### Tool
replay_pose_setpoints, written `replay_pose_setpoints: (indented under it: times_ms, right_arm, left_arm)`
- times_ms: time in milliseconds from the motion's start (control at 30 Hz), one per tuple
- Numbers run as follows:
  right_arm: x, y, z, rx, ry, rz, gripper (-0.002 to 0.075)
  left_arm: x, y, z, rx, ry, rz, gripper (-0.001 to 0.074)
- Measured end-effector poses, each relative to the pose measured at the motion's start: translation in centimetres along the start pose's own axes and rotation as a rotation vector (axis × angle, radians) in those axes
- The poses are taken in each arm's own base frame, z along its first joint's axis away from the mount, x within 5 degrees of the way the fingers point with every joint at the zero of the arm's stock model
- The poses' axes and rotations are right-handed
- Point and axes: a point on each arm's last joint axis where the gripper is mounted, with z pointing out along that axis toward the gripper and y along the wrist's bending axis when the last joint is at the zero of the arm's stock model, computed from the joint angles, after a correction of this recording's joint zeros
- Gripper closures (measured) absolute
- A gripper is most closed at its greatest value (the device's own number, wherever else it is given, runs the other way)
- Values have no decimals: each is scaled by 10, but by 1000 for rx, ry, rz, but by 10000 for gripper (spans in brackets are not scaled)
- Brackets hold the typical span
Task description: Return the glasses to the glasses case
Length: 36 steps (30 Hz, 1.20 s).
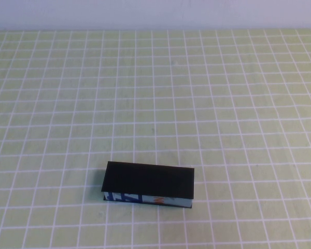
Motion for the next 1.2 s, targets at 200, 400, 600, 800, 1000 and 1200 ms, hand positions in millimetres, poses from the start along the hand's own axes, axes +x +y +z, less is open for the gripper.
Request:
replay_pose_setpoints:
  times_ms: [200,400,600,800,1000,1200]
  right_arm:
    - [0,0,0,0,0,0,743]
    - [0,0,0,0,0,0,743]
    - [0,0,0,0,0,0,743]
    - [0,0,0,0,0,0,743]
    - [1,0,0,-1,7,0,743]
    - [1,0,0,-1,13,0,743]
  left_arm:
    - [13,4,3,-39,-201,71,738]
    - [44,10,10,-55,-143,68,738]
    - [62,13,12,-69,4,72,738]
    - [83,15,9,-87,238,98,738]
    - [84,15,9,-86,247,95,738]
    - [84,15,9,-86,247,93,738]
